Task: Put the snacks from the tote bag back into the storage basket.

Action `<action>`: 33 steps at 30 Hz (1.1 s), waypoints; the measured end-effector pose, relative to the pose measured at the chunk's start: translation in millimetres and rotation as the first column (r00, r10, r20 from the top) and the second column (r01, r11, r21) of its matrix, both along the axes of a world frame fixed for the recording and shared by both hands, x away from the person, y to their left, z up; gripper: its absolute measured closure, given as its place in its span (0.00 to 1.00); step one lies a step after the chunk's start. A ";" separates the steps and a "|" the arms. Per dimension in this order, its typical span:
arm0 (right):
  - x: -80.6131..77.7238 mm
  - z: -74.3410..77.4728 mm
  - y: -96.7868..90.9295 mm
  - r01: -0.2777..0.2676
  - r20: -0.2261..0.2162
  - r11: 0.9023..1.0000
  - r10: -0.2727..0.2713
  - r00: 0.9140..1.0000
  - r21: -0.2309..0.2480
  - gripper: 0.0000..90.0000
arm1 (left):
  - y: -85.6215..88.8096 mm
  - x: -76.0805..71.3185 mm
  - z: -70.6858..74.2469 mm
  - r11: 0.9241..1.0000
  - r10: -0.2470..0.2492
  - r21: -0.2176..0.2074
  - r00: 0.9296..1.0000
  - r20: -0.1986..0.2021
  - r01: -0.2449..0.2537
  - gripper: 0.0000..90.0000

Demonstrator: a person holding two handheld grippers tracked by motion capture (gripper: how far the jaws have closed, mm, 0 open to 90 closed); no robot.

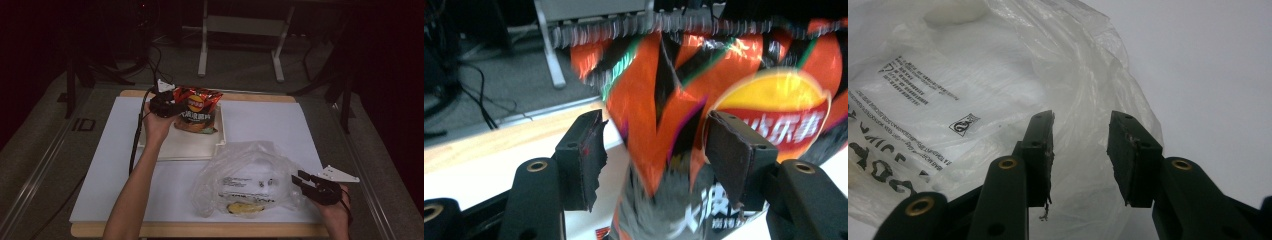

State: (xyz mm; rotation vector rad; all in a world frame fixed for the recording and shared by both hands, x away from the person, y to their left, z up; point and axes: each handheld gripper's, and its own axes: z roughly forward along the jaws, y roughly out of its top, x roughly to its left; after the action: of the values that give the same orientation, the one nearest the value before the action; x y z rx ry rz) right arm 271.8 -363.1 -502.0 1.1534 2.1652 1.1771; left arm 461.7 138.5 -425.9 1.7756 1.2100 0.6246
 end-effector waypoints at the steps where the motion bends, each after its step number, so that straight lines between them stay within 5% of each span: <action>1: 0.1 -0.3 0.1 0.002 -0.003 1.000 -0.002 1.000 0.000 0.70 | -1.3 3.1 -3.5 1.000 0.011 0.007 1.000 -0.015 -0.010 0.45; 7: 0.2 -0.7 -1.0 0.003 -0.003 1.000 -0.003 1.000 0.003 0.70 | -20.3 15.7 -22.2 0.999 0.022 0.034 0.997 -0.068 -0.020 0.44; 13: -0.5 0.0 -1.8 0.004 0.000 1.000 -0.004 1.000 0.004 0.70 | -20.7 22.9 -21.1 0.998 0.066 0.013 0.993 -0.100 -0.065 0.42; 20: -0.5 -0.1 -1.6 0.003 -0.001 1.000 -0.003 1.000 0.002 0.70 | -20.9 21.8 -15.7 0.997 0.076 0.024 0.994 -0.084 -0.074 0.42; 33: -1.0 -0.5 -1.4 0.005 -0.004 1.000 -0.005 1.000 0.001 0.70 | -13.3 -0.6 -3.1 0.999 0.023 0.037 1.000 -0.018 -0.022 0.39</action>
State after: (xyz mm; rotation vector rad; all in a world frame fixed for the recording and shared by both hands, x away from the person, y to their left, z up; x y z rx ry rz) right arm 270.9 -364.5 -502.5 1.1616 2.1632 1.1752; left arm 461.1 125.2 -429.0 1.8040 1.2396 0.6489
